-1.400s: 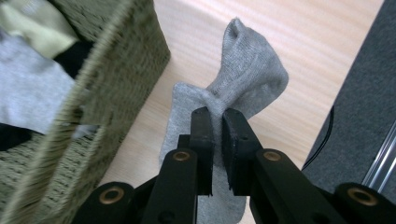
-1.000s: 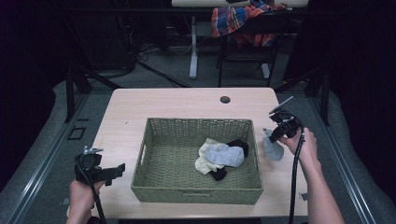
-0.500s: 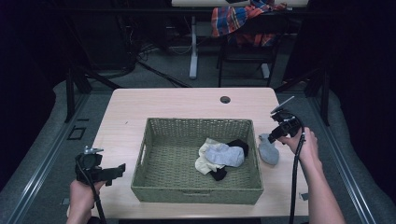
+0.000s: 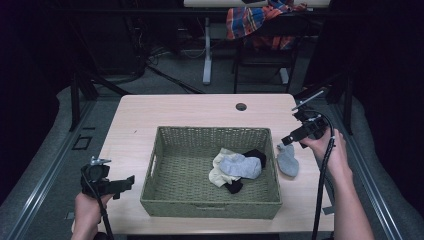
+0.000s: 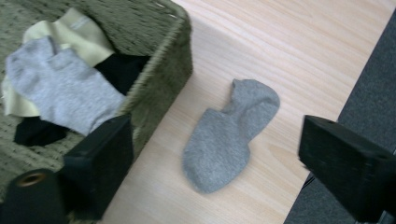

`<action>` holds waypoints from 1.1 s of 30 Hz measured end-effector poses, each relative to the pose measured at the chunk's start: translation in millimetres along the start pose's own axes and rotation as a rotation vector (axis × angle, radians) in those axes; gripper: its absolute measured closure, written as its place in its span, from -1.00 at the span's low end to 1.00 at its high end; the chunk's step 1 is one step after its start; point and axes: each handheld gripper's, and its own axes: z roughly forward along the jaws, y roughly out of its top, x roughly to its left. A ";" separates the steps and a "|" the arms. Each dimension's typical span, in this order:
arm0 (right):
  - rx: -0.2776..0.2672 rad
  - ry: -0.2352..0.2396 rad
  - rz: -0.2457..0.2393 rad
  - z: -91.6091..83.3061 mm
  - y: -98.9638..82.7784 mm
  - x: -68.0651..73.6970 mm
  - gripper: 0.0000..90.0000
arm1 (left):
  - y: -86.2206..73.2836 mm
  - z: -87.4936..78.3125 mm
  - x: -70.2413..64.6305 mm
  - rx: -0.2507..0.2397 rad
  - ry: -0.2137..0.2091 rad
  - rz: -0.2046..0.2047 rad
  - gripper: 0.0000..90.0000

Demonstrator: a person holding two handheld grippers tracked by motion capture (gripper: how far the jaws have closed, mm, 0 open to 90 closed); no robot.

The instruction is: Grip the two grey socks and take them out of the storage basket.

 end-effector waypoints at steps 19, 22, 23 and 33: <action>-0.017 0.088 -0.225 -8.6 26.5 79.6 -1.00 | -0.3 0.2 0.1 0.000 0.001 -0.003 -0.98; -0.007 0.098 -0.253 -2.2 29.9 88.9 -1.00 | -0.2 0.2 -0.1 0.000 0.001 -0.002 -0.98; -0.009 0.104 -0.250 2.5 30.9 93.7 -1.00 | -0.2 0.2 -0.1 0.000 0.001 -0.002 -0.98; 0.069 0.113 -0.344 35.2 41.7 125.4 -0.99 | -0.3 0.6 -0.2 -0.003 -0.002 -0.001 -0.98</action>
